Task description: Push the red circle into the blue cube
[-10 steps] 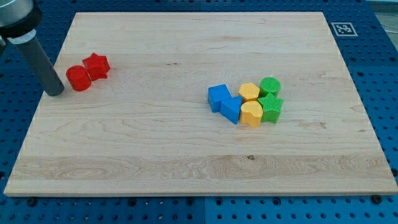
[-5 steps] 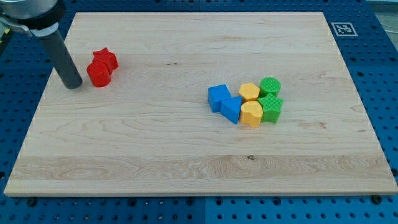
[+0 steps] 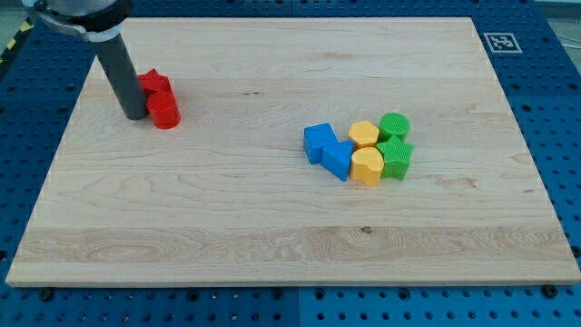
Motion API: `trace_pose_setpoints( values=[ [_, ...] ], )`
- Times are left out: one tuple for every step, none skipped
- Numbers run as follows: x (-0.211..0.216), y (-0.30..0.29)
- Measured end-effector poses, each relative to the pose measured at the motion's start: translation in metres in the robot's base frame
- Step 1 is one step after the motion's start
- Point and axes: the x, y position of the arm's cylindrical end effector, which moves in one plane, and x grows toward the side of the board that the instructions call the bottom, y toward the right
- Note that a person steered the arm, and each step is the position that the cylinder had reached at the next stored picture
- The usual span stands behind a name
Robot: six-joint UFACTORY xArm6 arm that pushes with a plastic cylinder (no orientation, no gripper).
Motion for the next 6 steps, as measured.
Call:
trace_pose_setpoints(
  values=[
    [0.0, 0.007],
    [0.0, 0.011],
    [0.001, 0.014],
    [0.001, 0.016],
    [0.001, 0.016],
    [0.001, 0.021]
  ],
)
